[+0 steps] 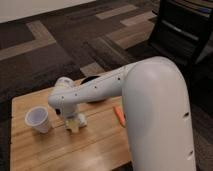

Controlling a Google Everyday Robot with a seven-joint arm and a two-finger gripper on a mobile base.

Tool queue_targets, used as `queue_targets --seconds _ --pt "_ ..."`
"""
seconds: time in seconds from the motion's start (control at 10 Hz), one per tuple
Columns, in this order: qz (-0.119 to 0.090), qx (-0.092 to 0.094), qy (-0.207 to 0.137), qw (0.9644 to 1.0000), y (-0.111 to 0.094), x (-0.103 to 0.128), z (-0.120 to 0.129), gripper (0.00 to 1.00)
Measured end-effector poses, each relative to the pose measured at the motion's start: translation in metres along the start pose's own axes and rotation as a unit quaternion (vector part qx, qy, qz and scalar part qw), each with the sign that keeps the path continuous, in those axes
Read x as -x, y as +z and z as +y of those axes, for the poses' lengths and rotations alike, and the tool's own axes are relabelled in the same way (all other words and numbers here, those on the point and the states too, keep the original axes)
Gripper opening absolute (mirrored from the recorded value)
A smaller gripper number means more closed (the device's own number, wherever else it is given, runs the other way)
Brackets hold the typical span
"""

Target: Wipe the white sponge on the table

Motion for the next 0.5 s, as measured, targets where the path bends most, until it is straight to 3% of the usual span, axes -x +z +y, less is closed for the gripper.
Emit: queue_targets --seconds 0.1,0.2,0.5 --pt "0.0 0.0 0.0 1.0 0.0007 0.0003 -0.0006 0.63" --pt "-0.001 0.0 -0.001 1.0 0.0013 0.0007 -0.0017 0.55" --pt "-0.001 0.0 -0.001 1.0 0.0023 0.0007 -0.0029 0.21"
